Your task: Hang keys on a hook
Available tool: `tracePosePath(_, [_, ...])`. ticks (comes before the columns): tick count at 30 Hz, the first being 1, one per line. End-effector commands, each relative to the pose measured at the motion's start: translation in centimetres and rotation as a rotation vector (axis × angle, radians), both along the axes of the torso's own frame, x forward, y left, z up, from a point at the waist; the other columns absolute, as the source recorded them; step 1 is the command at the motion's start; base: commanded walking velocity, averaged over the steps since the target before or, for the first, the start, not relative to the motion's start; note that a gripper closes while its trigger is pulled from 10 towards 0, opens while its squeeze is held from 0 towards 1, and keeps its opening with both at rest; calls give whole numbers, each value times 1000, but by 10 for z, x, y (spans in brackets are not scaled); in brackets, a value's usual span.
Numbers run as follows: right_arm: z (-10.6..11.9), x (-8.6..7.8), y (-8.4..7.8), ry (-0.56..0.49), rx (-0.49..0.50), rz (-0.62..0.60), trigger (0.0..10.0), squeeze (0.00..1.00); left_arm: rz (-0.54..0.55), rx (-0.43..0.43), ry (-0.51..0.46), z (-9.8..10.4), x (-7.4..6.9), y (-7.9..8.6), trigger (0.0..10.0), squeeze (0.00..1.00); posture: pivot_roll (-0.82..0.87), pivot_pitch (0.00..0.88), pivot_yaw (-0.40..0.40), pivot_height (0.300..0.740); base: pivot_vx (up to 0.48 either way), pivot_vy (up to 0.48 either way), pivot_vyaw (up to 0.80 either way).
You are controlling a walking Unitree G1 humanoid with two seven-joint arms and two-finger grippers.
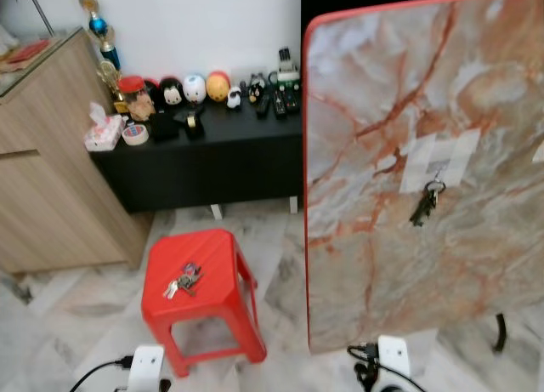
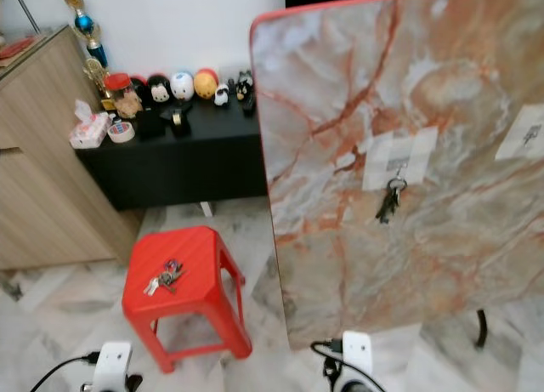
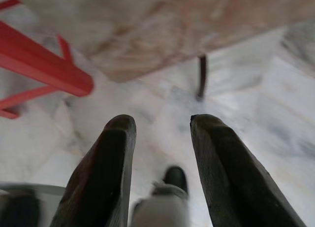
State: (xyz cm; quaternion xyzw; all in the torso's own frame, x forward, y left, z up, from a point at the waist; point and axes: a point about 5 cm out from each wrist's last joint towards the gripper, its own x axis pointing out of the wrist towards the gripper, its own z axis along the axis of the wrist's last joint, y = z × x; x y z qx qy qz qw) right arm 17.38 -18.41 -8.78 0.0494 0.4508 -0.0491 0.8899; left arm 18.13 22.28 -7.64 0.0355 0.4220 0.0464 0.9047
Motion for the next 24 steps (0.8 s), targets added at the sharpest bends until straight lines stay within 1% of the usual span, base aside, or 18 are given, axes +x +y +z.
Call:
tracePosePath(1, [0, 2, 10, 0, 21, 17, 10000, 0, 13, 23, 24, 0, -5, 10, 10000, 0, -76, 0, 65, 740, 0, 480, 0])
tracePosePath(24, [-1, 0, 9, -8, 31, -12, 10000, 0, 28, 19, 16, 2, 0, 11, 10000, 0, -63, 0, 60, 740, 0, 480, 0])
